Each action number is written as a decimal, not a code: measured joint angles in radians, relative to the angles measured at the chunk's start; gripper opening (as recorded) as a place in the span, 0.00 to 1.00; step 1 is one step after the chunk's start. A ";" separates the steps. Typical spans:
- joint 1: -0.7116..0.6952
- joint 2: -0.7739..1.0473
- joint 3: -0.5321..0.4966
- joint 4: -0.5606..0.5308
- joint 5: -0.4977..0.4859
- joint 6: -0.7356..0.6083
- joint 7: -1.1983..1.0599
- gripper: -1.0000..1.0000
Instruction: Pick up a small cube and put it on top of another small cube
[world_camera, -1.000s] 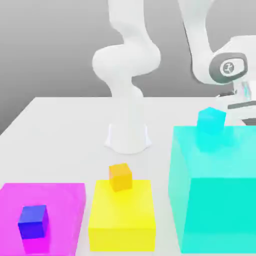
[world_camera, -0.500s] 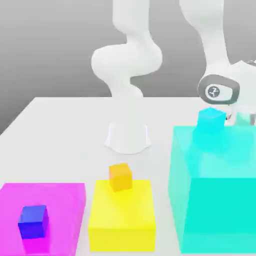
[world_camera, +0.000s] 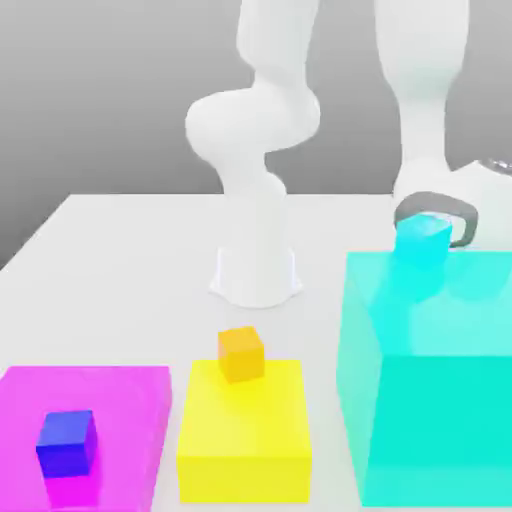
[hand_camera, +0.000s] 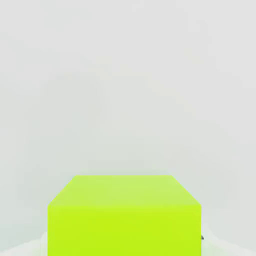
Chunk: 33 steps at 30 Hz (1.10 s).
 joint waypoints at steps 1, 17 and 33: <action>-0.018 -0.032 0.029 -0.008 0.048 -0.022 -0.036 0.00; 0.039 -0.247 -0.065 0.318 0.027 -0.344 -0.378 0.00; -0.735 -0.177 -0.231 0.405 0.217 -0.485 -1.020 0.00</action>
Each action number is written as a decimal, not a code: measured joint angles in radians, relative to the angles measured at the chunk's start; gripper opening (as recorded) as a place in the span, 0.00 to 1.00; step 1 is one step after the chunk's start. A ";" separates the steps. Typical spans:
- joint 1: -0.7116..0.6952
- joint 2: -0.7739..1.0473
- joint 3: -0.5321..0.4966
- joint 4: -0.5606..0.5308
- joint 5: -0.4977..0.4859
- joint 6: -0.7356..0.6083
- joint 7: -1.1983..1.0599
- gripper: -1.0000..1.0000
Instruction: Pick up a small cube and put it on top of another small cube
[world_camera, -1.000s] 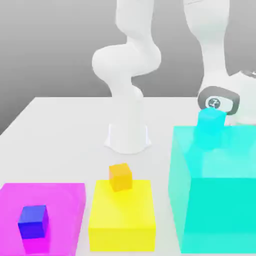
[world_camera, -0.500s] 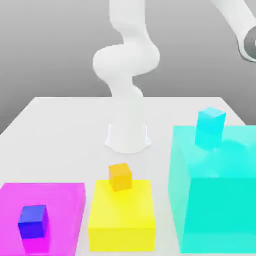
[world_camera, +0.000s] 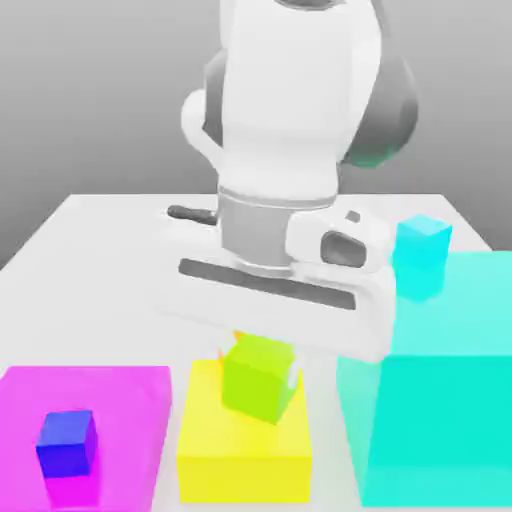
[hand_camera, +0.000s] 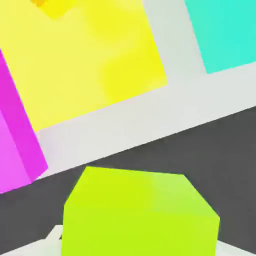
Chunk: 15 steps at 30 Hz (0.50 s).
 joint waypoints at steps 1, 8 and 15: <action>-0.042 0.005 -0.018 -0.005 0.012 -0.002 -0.029 0.00; -0.259 0.035 -0.112 -0.015 0.080 -0.025 -0.236 0.00; -0.270 0.142 -0.115 -0.029 0.087 0.094 -0.268 1.00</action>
